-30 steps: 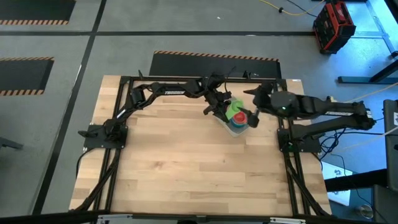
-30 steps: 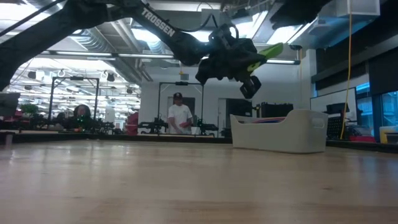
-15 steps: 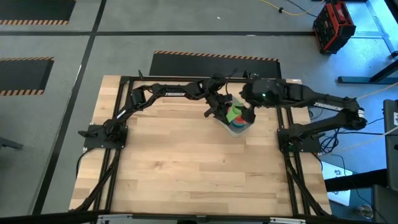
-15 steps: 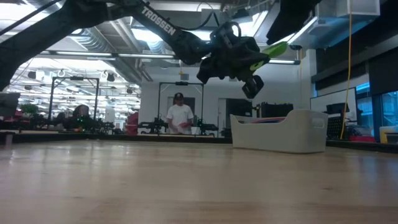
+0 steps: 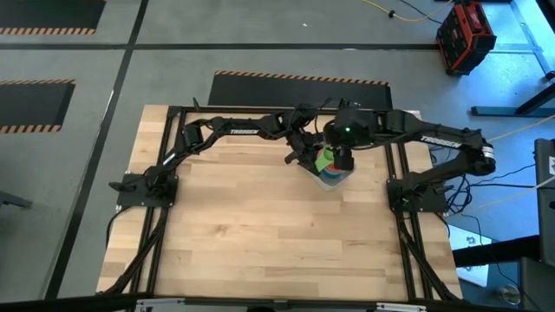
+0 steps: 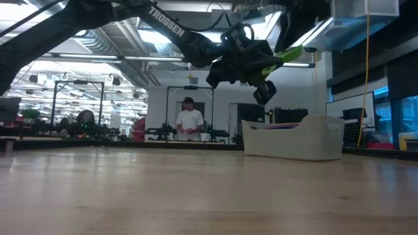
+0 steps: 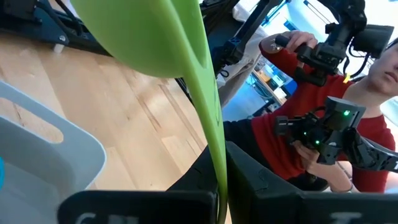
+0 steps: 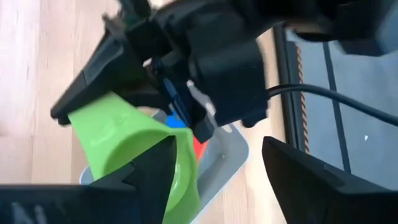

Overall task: Nest measuring cups in basket
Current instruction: Stack the green measuring cup on top of the red measuring cup in the bin

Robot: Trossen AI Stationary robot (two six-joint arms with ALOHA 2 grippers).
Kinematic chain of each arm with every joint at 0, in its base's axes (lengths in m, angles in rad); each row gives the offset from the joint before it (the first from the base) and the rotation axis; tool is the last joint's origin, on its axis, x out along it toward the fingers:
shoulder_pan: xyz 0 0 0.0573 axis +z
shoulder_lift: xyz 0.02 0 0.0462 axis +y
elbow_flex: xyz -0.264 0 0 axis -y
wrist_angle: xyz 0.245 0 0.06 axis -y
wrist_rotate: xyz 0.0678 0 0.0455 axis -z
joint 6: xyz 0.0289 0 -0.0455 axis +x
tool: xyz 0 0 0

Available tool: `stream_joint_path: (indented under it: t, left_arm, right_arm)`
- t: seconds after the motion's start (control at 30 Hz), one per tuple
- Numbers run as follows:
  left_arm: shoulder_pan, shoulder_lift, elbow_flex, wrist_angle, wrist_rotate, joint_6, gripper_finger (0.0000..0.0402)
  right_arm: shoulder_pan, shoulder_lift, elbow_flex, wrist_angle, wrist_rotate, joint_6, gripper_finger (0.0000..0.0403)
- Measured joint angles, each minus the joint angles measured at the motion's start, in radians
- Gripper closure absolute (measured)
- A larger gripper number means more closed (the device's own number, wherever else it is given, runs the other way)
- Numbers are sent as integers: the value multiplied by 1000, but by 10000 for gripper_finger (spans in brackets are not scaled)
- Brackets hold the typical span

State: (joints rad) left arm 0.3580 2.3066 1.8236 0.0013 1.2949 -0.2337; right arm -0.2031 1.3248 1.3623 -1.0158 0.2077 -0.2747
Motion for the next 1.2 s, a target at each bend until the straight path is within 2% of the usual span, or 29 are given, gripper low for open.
stream_joint_path:
  t: [0.33, 0.67, 1.0, 1.2]
  left_arm:
    - [0, 0, -1, -30, 0, 0, 397]
    - [0, 0, -1, -39, -1, 0, 397]
    - [1, 0, -1, -39, -2, 0, 396]
    - [1, 0, -1, -39, -19, 0, 398]
  right_arm:
    - [0, 71, 0, -20, 0, -5, 163]
    - [1, 83, 0, -50, 0, -5, 166]
    - [1, 83, 0, -51, 0, -3, 244]
    - [1, 83, 0, -53, 0, -3, 270]
